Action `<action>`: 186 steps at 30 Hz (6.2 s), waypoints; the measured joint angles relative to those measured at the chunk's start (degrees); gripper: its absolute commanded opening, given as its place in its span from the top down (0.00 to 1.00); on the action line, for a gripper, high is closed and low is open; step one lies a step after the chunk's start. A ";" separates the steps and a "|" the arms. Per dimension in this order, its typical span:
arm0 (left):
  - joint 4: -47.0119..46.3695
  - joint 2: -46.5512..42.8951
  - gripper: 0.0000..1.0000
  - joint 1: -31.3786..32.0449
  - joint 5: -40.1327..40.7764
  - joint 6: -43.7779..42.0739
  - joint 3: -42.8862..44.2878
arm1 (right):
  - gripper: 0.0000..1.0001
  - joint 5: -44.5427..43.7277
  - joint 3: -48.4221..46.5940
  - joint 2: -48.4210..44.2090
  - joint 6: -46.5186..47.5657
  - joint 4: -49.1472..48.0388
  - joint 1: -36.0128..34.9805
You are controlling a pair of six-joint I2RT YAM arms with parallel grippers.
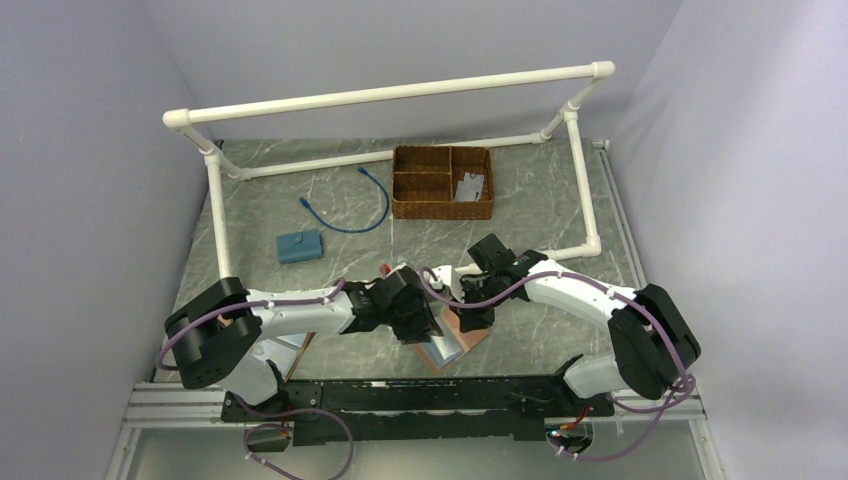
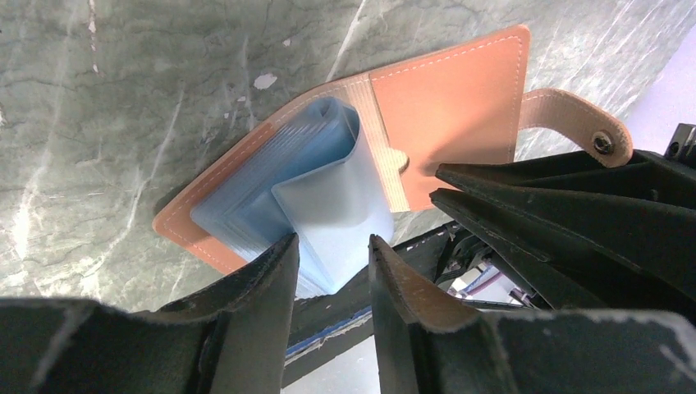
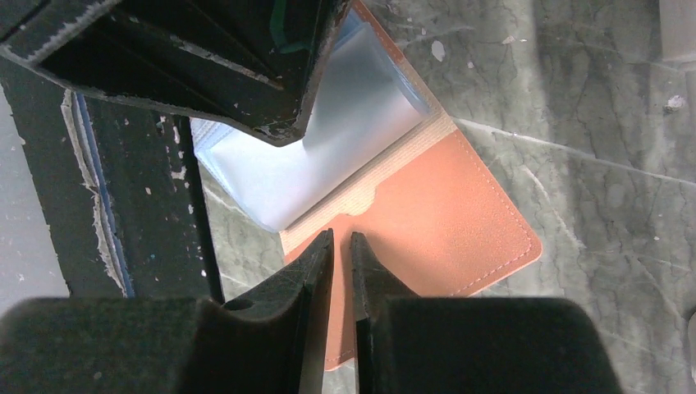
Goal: Take the credit cards out of the card holder
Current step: Open the card holder at the center of the board, then remove the credit card from the card holder.
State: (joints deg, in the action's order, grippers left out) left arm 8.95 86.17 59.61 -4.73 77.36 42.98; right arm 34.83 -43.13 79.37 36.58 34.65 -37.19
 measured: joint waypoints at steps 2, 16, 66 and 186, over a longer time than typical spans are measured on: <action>-0.13 0.33 0.57 0.00 -0.02 -0.17 0.11 | 0.84 0.00 0.00 -0.02 -0.15 0.00 0.02; -10.43 3.17 0.60 -0.26 0.11 -0.35 -0.74 | 0.74 3.26 -0.11 -3.72 -0.15 0.74 1.66; -26.93 -7.19 0.52 -2.27 -0.09 2.89 -13.75 | 0.88 -10.05 0.52 -0.55 2.64 -0.46 -2.36; -34.21 13.03 0.50 -3.34 -1.55 4.37 -1.49 | 0.81 4.66 5.20 -14.67 16.96 6.73 -5.11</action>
State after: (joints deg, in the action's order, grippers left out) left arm -25.26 99.20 56.27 -6.28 81.73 41.50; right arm 39.48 -37.93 64.71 53.54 41.39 -42.30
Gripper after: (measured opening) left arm 0.500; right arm 0.194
